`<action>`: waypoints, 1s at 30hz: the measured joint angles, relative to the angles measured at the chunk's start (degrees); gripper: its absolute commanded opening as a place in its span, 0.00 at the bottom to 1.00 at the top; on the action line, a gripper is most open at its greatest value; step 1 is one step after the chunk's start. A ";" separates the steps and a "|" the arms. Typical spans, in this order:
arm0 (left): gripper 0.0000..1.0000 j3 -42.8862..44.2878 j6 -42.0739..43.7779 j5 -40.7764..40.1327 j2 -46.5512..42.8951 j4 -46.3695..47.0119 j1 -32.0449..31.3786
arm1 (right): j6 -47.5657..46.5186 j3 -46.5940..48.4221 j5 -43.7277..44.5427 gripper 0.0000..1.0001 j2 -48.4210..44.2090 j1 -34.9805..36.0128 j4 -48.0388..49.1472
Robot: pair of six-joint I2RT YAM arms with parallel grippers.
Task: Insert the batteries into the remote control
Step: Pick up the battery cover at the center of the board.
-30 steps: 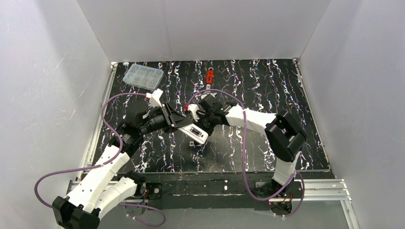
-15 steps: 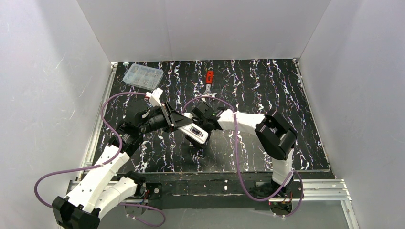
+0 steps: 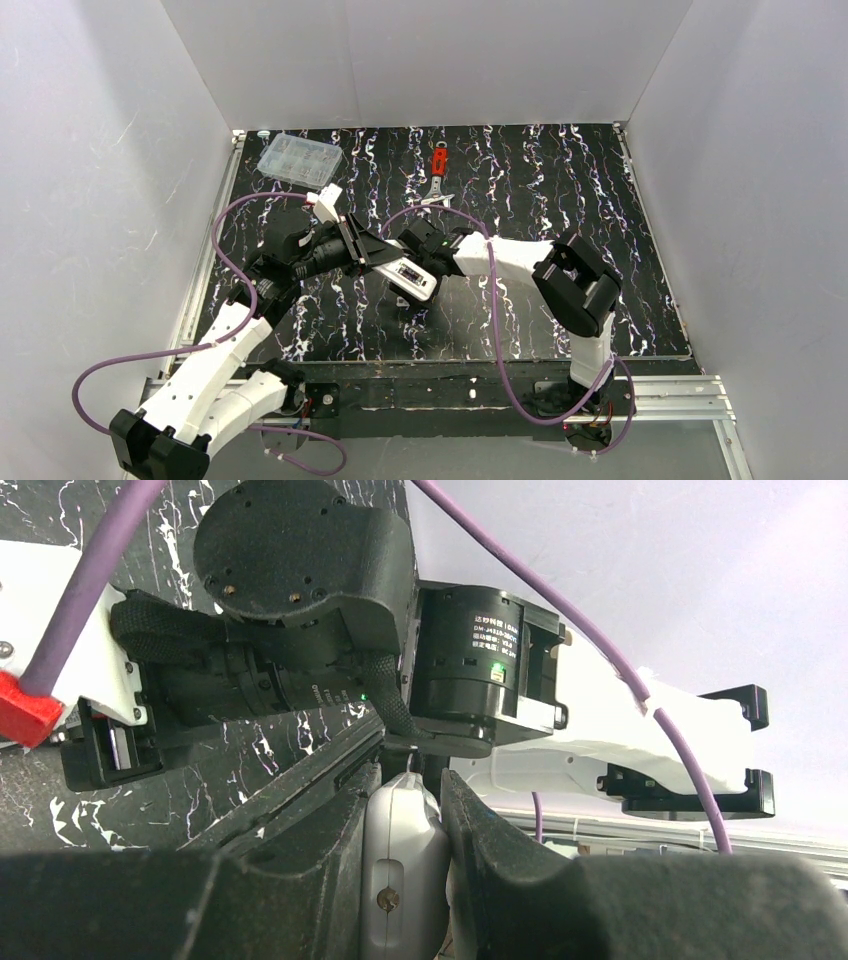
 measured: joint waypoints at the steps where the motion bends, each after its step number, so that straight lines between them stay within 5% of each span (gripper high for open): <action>1: 0.00 0.02 0.00 0.00 0.00 -0.02 0.00 | -0.04 -0.04 0.20 0.59 0.00 0.20 -0.02; 23: 0.00 0.02 -0.07 0.52 0.00 0.37 -0.02 | 1.79 -1.92 2.58 0.23 -1.14 2.69 0.59; 30: 0.00 0.02 -0.07 0.61 -0.07 0.37 -0.02 | 5.42 -4.13 3.80 0.21 -2.86 2.75 1.66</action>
